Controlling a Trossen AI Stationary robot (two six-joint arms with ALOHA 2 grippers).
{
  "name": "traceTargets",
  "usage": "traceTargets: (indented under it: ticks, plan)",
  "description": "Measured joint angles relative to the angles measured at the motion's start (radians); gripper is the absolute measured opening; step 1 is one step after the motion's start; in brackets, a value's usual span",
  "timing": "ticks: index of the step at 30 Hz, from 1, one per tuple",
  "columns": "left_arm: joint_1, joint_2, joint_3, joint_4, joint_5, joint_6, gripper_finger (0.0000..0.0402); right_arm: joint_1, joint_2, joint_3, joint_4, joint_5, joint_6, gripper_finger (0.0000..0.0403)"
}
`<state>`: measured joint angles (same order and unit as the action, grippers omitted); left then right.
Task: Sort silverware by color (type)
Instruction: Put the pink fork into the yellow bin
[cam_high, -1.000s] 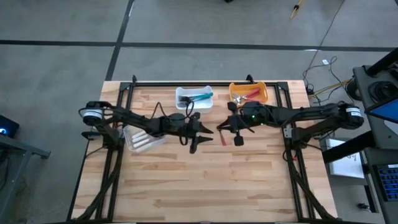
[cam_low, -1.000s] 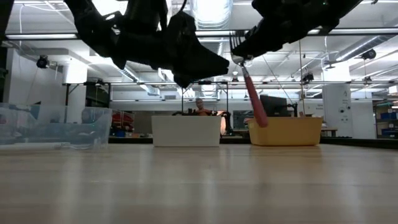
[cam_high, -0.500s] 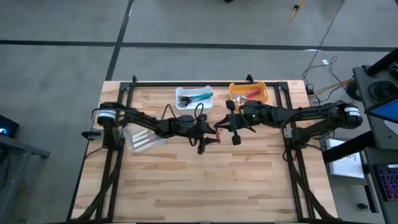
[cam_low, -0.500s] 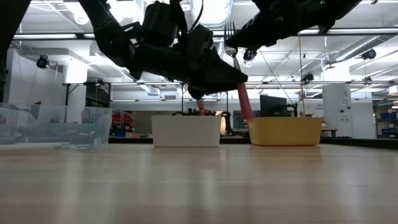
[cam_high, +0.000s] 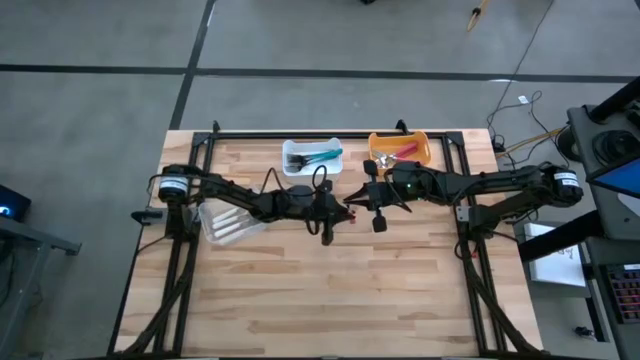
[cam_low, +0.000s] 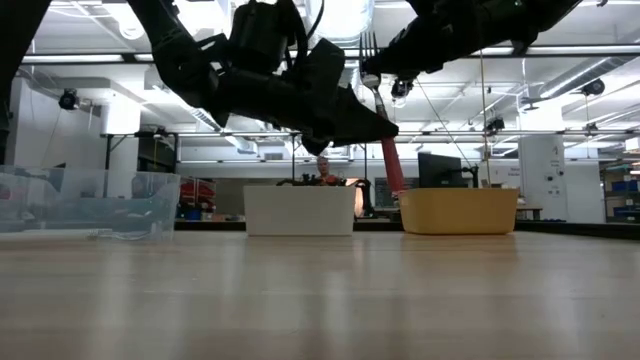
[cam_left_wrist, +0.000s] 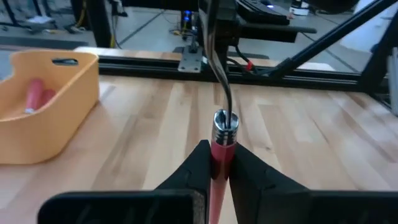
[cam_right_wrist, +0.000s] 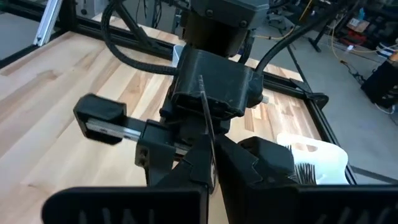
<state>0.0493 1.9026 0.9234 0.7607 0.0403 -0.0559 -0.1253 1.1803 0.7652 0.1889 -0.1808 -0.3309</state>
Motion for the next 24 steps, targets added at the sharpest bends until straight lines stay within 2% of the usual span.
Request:
traceTargets:
  ticks: [5, 13, 17, 24]
  plan:
    - [-0.001, -0.002, 0.0, 0.012, -0.071, 0.015, 0.0017, 0.0, -0.001, 0.0, 0.009, 0.019, 0.044, 0.0035]
    - [0.002, -0.023, 0.0, 0.019, -0.217, 0.025, 0.0017, 0.001, -0.017, 0.0, 0.015, 0.267, 0.087, 0.0098]
    - [0.001, -0.052, -0.001, 0.02, -0.337, 0.059, 0.0017, 0.0, -0.054, 0.0, 0.028, 0.316, 0.142, 0.011]
    - [0.0, -0.115, -0.001, 0.046, -0.578, 0.139, 0.0017, 0.0, -0.127, 0.0, 0.025, 0.318, 0.211, 0.013]
